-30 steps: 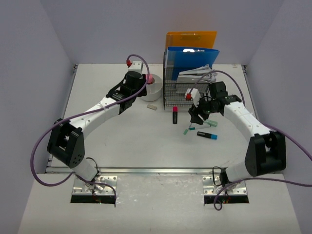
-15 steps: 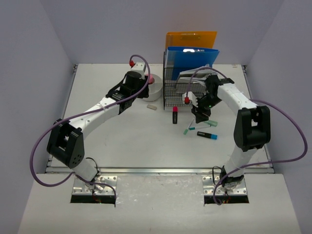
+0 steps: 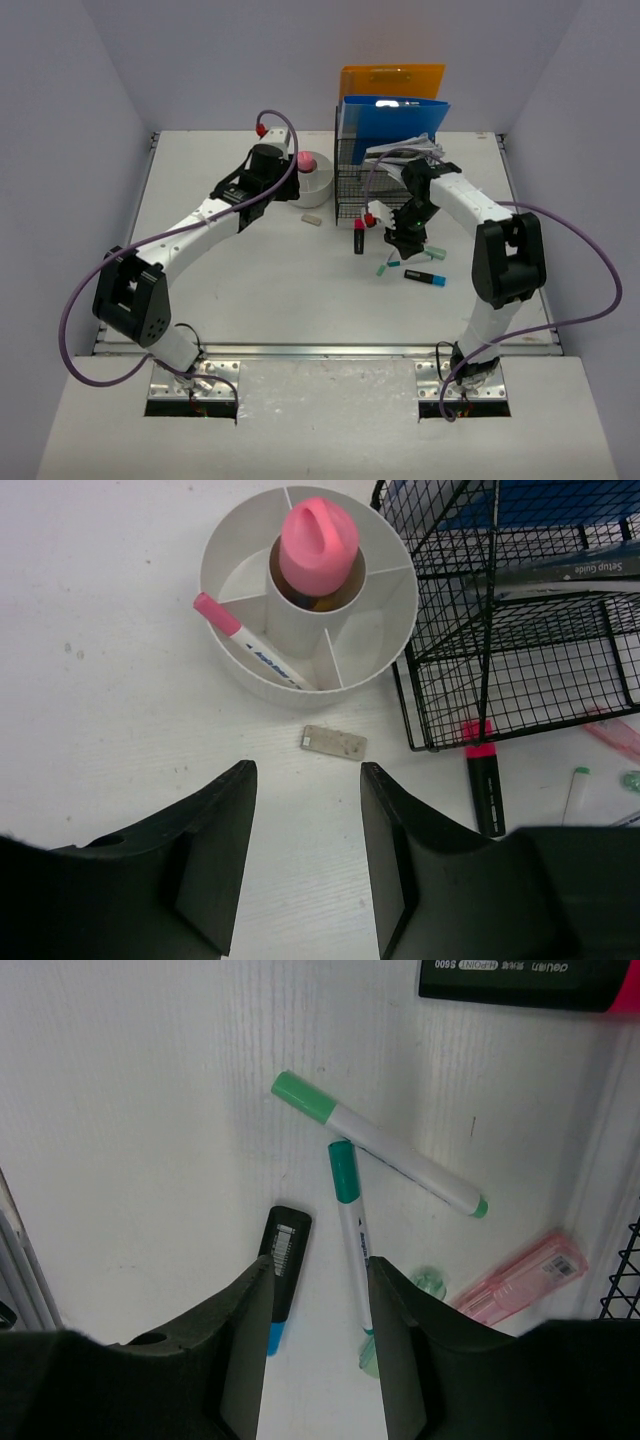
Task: Organize the desk
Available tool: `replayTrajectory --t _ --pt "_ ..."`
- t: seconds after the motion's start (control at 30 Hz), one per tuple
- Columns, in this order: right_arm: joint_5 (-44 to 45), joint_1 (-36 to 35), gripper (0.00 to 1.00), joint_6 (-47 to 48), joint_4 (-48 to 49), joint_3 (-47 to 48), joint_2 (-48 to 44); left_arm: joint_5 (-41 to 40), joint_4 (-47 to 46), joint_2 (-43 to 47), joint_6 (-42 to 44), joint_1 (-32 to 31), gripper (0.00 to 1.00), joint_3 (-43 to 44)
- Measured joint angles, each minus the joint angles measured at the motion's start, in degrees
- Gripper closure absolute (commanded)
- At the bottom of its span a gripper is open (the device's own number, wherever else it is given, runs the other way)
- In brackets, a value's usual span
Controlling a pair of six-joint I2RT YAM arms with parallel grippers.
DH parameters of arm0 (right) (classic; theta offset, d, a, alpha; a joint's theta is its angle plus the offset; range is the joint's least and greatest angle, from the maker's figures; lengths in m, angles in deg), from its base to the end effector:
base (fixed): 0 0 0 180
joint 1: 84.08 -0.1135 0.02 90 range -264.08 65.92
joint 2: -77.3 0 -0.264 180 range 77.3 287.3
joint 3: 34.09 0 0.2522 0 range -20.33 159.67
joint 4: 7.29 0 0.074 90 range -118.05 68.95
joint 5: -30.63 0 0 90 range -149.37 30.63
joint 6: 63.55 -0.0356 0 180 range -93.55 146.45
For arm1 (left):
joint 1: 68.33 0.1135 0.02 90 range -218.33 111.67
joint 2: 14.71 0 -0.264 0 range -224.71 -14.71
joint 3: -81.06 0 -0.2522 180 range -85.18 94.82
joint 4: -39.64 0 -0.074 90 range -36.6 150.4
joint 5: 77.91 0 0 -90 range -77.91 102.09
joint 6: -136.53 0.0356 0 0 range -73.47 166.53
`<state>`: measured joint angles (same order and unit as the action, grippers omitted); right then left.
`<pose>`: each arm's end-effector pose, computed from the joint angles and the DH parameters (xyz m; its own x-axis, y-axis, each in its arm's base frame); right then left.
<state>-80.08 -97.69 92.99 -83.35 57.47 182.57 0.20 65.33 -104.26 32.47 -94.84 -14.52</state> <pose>0.3226 0.0911 0.2011 -0.1837 -0.9273 -0.3260 -0.9797 0.1459 0.1371 0.3277 -0.1553 0.2992 -0.5124 -0.0101 -0.8587 0.1587 0.9816 -0.1062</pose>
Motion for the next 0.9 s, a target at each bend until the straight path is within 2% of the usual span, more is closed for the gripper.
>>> replayTrajectory --t 0.5,0.7,0.83,0.9 --pt "3.86 -2.8 0.56 -2.27 6.11 -1.52 5.46 0.81 1.28 3.66 -1.67 6.29 0.56 0.0" --pt "4.25 -4.71 0.56 -3.06 9.91 -4.89 5.74 0.85 1.37 3.66 -2.56 7.71 0.56 -0.03" --pt "4.45 -5.64 0.57 -3.62 12.2 -7.3 6.11 1.02 1.42 3.66 -2.86 8.41 0.56 -0.27" --pt "4.75 -5.85 0.61 -3.73 13.29 -7.89 6.24 1.08 1.44 3.67 -2.95 8.62 0.56 -0.38"
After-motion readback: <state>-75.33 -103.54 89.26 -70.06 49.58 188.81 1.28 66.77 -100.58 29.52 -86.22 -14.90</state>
